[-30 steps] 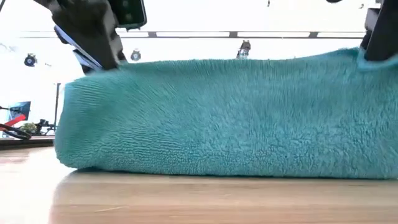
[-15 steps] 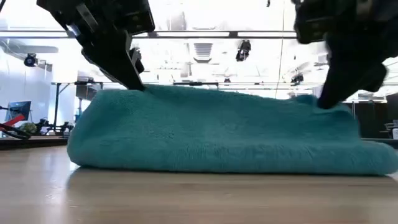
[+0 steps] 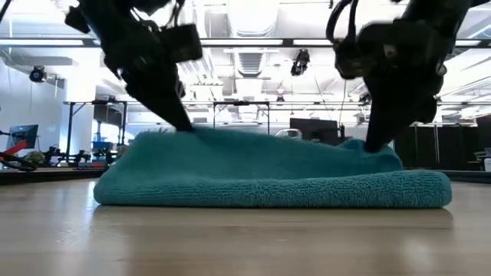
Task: Fold microfiber towels
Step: Fold the blue towel
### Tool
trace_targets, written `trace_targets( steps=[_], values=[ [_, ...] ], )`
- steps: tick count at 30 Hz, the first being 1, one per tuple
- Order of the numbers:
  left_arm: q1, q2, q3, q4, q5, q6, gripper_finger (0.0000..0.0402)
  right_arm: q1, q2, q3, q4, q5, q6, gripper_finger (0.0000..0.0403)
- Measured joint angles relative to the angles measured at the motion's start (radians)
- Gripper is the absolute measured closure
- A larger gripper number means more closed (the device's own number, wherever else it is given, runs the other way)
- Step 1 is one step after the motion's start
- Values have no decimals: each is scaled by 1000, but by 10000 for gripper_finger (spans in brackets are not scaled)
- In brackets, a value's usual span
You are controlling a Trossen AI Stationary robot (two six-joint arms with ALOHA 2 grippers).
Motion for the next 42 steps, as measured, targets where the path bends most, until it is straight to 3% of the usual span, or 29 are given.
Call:
trace_targets(
  steps=[5,14,19,23,26,32,42],
  values=[
    [15,56,-1,-17,2,1,373,-36,0,-2,-90,-30,-3,383],
    [84,32,-1,-76,8,13,242,-50,-92,-3,-124,37,-48,292],
    [91,19,-14,-84,156,-115,206,-48,-164,-5,-61,61,-66,246],
    [90,26,-84,1,288,-242,203,-4,-175,-5,218,60,-190,227],
    [95,26,-173,153,351,-364,203,15,-122,-1,401,59,-240,224],
    [110,28,-315,380,396,-560,203,12,13,56,418,57,-194,243],
    [117,37,-348,430,369,-672,203,13,111,158,409,37,-206,286]
  ],
)
